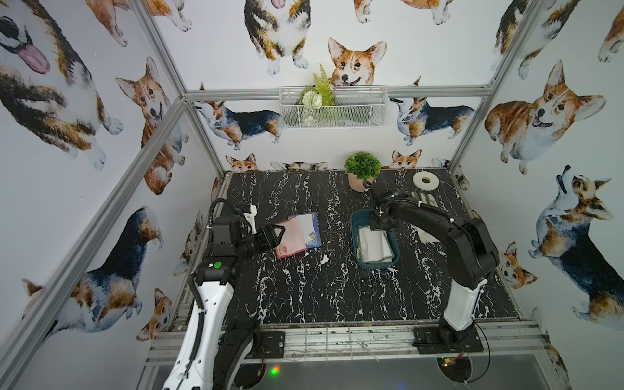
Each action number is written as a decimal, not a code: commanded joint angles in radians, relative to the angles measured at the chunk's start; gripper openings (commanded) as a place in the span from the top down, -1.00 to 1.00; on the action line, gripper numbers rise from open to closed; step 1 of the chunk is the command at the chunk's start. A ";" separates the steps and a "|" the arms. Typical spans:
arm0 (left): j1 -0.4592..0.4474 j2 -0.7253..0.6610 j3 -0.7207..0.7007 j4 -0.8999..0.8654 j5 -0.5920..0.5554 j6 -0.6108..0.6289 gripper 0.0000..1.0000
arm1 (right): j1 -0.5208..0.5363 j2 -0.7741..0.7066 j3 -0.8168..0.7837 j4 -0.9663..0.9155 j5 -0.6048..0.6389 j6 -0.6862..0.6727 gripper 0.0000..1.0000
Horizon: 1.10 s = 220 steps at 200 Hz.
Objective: Take out the stationery paper from the storage box
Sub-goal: Pick up the stationery paper from the storage box.
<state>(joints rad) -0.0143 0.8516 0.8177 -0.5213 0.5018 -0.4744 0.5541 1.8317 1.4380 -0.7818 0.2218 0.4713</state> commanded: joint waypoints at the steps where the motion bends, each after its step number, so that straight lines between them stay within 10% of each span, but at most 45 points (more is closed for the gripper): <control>1: -0.001 0.016 -0.003 0.066 0.089 -0.034 -0.42 | 0.004 -0.088 -0.012 -0.010 -0.077 0.022 1.00; 53: -0.035 0.109 -0.207 0.836 0.403 -0.520 -0.58 | 0.009 -0.372 -0.101 0.119 -0.293 0.087 1.00; 118: -0.363 0.272 -0.157 0.993 0.285 -0.546 -0.68 | 0.009 -0.574 -0.185 0.397 -0.634 0.229 1.00; 220: -0.624 0.457 -0.004 0.949 0.171 -0.460 -0.33 | 0.010 -0.577 -0.161 0.389 -0.640 0.217 1.00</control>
<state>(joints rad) -0.6209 1.2968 0.7925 0.4412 0.7006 -0.9676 0.5629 1.2472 1.2762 -0.4160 -0.4175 0.6823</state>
